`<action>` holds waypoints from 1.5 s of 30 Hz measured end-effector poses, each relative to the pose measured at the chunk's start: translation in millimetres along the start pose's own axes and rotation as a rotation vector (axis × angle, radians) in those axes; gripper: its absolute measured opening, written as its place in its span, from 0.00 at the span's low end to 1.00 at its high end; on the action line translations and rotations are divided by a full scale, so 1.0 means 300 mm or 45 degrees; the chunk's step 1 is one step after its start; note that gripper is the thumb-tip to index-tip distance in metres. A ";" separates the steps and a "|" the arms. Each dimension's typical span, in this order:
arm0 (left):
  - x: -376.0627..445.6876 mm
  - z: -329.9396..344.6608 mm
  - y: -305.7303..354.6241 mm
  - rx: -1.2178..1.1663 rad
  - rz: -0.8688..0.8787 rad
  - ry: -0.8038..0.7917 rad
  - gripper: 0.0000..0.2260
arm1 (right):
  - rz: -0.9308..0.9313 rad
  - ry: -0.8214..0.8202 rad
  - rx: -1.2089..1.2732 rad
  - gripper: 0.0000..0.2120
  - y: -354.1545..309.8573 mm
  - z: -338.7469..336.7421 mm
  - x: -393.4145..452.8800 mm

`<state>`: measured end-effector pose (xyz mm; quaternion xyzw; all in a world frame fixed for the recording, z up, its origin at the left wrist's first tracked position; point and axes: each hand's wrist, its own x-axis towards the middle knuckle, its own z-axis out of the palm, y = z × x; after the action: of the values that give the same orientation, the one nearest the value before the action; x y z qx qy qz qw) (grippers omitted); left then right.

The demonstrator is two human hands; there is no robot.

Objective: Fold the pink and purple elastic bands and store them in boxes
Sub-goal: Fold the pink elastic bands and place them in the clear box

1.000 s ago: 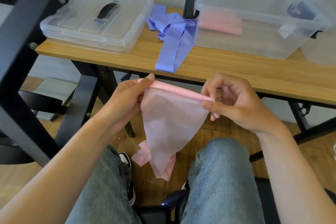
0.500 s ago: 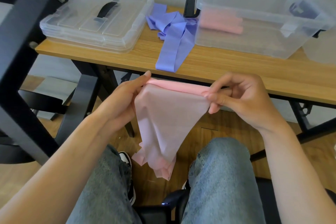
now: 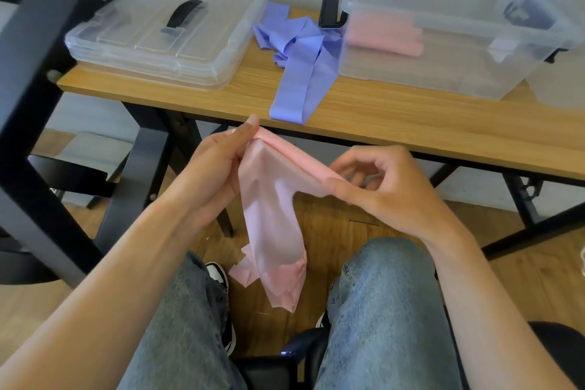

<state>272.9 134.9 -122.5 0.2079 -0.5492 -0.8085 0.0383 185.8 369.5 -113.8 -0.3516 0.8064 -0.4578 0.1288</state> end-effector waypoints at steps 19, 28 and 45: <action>-0.023 -0.012 0.006 0.732 0.626 0.004 0.15 | 0.047 0.484 0.292 0.14 0.059 -0.023 0.007; -0.018 -0.015 0.021 0.697 0.657 -0.116 0.16 | 0.149 -0.048 0.030 0.17 0.089 0.042 0.025; -0.014 -0.067 -0.017 0.975 0.604 0.092 0.15 | -0.020 0.355 0.165 0.12 0.068 0.028 0.045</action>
<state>285.2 120.6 -132.0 0.1035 -0.8395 -0.5083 0.1619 171.3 361.9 -133.8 -0.2820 0.7823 -0.5543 0.0343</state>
